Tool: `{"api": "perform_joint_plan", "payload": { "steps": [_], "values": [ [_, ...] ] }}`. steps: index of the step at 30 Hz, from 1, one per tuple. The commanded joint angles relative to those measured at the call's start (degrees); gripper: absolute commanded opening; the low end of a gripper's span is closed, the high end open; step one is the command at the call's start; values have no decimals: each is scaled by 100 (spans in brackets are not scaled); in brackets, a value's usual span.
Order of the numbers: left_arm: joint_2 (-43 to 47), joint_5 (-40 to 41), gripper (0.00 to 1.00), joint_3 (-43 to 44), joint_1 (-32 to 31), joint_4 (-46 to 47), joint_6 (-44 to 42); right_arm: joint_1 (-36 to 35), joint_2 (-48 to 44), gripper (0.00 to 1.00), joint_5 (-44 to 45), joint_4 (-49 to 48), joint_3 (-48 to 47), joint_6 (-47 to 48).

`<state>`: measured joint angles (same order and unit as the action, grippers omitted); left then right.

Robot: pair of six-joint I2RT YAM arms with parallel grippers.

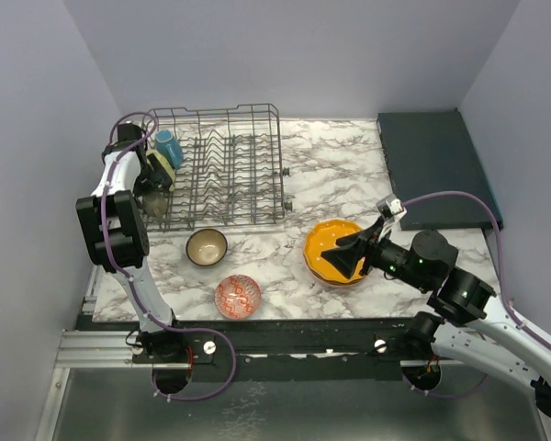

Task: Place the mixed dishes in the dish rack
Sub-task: Turn the cup upside down in the dish rack.

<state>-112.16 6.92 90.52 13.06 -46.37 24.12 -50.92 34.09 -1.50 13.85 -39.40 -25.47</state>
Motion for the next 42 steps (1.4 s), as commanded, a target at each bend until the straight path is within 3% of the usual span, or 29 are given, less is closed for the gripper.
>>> {"api": "perform_joint_plan", "payload": {
  "steps": [1,8,27,39,42],
  "values": [
    [249,-107,99,57,43,-26,-61,-28,-31,69,127,300,-200,-36],
    [466,-153,99,-7,39,-63,-83,-24,128,70,386,500,-430,-54],
    [1969,-395,99,-867,-524,-10,-97,-24,2020,71,1059,1760,-1992,-33],
    [2896,-684,99,-1347,-1216,110,-188,-24,4057,71,1680,2725,-3775,33],
    [3126,-1200,99,-1545,-1288,212,-90,-17,4570,71,1811,2807,-4196,115]
  ]
}}
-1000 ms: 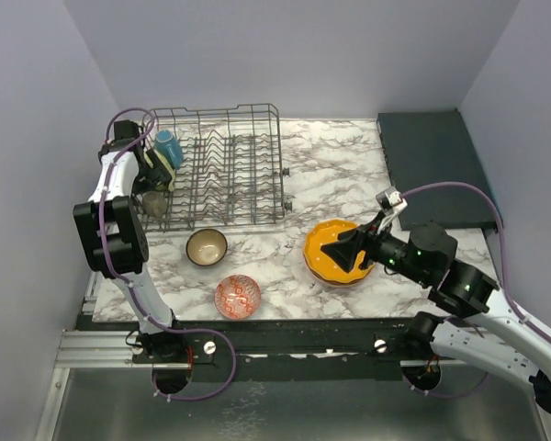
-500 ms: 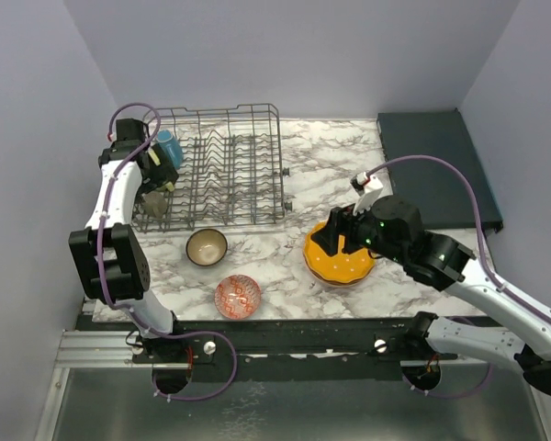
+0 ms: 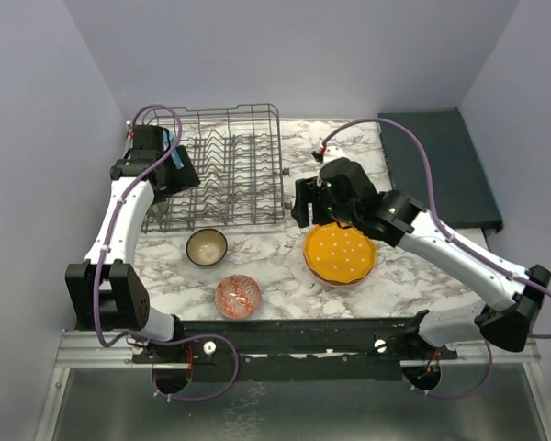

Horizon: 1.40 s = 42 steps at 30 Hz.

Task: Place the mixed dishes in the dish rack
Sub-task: Turn the cup upside down in the dish rack, then move the dish rack to the center of the board.

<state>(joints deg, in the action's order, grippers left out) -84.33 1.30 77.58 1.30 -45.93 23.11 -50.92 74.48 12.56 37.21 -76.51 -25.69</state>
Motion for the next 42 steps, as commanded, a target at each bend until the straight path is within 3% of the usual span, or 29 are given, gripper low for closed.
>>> {"api": "perform_joint_plan", "payload": {
  "steps": [1,11,23,30,42],
  "values": [
    [477,-775,99,-343,-113,247,61,-15,688,72,471,463,-608,163],
    [1564,-1879,99,-1572,-586,1002,251,401,2630,72,558,726,-2280,335],
    [2764,-2475,99,-2897,-624,1893,484,850,4515,66,518,1013,-3762,217],
    [3028,-2422,99,-3216,-653,1942,466,1127,5012,59,313,805,-3889,94],
    [3267,-2319,99,-3431,-666,1976,519,1232,5724,39,231,798,-4451,189]
  ]
}}
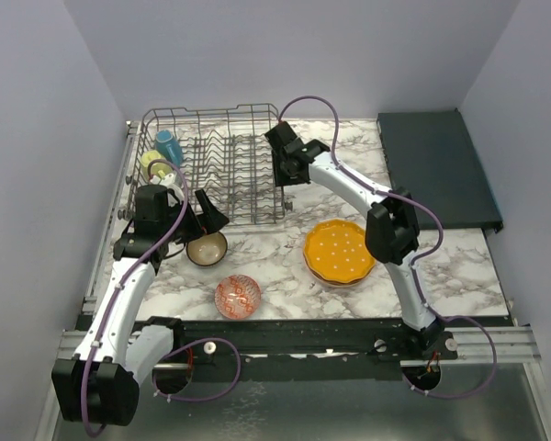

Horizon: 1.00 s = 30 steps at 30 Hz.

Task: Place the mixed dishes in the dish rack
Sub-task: Move the dish rack to the center of the board.

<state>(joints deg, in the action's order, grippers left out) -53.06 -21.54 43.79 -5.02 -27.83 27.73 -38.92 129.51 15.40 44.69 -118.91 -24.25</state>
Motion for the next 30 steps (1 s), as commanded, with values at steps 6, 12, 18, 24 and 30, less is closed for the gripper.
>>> {"api": "perform_joint_plan", "payload": {
  "steps": [6,12,18,24,30],
  "values": [
    [228,26,99,-90,-43,165,69,76,396,21,-76,31,-345,82],
    [291,119,99,-104,-44,158,74,121,419,0,43,-40,-346,121],
    [306,141,99,-116,-46,160,75,255,199,1,161,-225,-65,86],
    [294,160,99,-124,-59,154,75,499,-67,0,169,-418,336,2],
    [296,185,99,-125,-54,147,73,723,-406,0,165,-711,897,-132]
  ]
}}
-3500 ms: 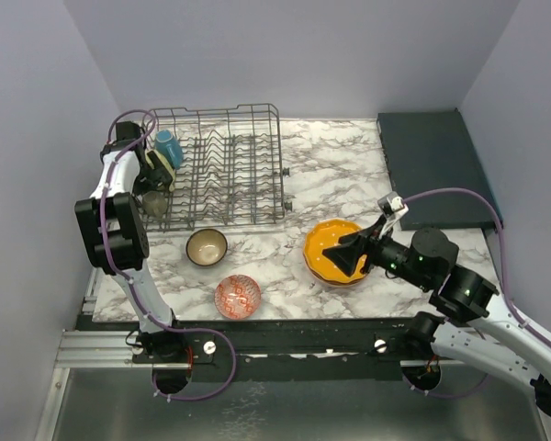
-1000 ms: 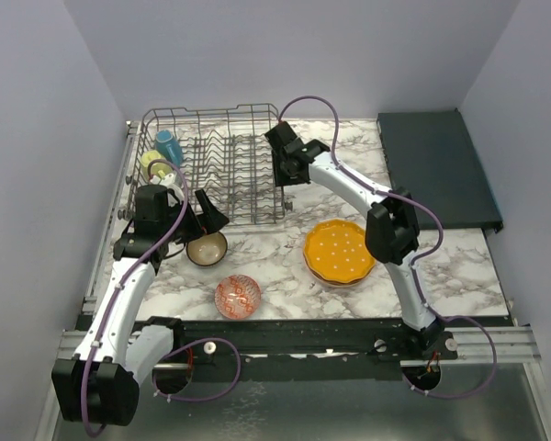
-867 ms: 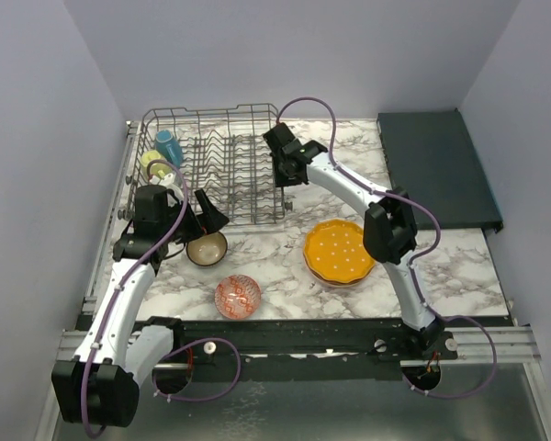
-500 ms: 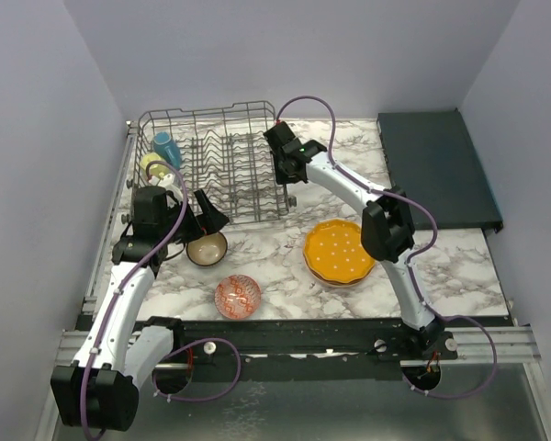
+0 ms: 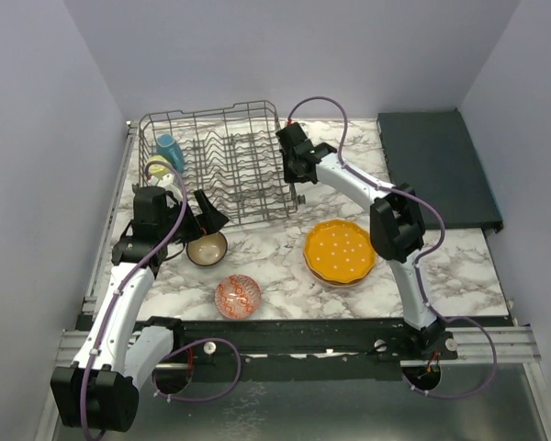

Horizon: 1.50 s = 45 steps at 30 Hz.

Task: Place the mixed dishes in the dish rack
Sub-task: Move the dish rack to the center of the board.

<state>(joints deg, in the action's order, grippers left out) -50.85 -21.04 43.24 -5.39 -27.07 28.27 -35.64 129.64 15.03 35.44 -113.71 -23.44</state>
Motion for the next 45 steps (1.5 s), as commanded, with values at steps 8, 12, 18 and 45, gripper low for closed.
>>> {"api": "perform_joint_plan", "payload": {
  "steps": [8,12,18,45],
  "values": [
    [66,148,99,-70,-18,62,12,704,-805,1,295,-48,1002,-415],
    [82,161,99,-74,-18,54,12,899,-1009,0,334,-165,1324,-510],
    [67,188,99,-72,-24,44,14,1213,-1320,0,361,-347,1802,-638],
    [-90,351,99,-53,-29,14,12,1683,-2035,33,-79,-813,2682,-489]
  ]
}}
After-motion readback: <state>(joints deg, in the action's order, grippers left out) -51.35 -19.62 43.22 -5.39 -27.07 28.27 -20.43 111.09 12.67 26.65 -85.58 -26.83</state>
